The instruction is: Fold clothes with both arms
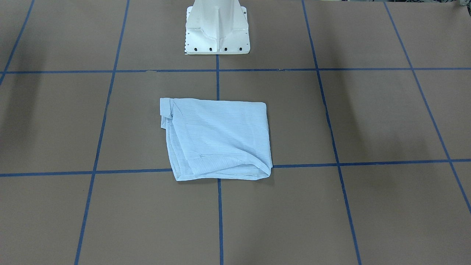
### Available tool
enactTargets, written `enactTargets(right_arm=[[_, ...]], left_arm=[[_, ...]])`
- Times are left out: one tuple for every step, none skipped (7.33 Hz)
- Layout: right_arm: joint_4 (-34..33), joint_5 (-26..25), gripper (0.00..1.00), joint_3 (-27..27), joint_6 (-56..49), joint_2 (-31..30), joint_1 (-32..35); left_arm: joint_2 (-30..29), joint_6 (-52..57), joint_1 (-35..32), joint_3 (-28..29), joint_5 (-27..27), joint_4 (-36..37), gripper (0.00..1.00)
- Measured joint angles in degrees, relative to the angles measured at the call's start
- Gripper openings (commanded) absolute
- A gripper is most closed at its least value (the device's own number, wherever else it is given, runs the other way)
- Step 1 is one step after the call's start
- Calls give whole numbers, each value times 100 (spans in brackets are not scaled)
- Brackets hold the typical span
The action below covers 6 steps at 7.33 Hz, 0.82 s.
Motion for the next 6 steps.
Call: enactTargets(right_arm=[[2, -38, 100, -14, -8, -13, 0], [2, -56, 100, -18, -9, -15, 0], [2, -61, 100, -16, -7, -13, 0], [5, -59, 100, -10, -7, -11, 0], [6, -54, 100, -1, -10, -10, 0], [5, -51, 100, 4, -12, -10, 0]], left_arm=[[1, 11, -2, -1, -2, -3, 100], [3, 15, -3, 1, 0, -4, 100], [3, 17, -5, 9, 9, -5, 100], [4, 17, -5, 9, 17, -5, 100], [4, 18, -5, 5, 20, -5, 100], [6, 18, -5, -1, 22, -5, 100]])
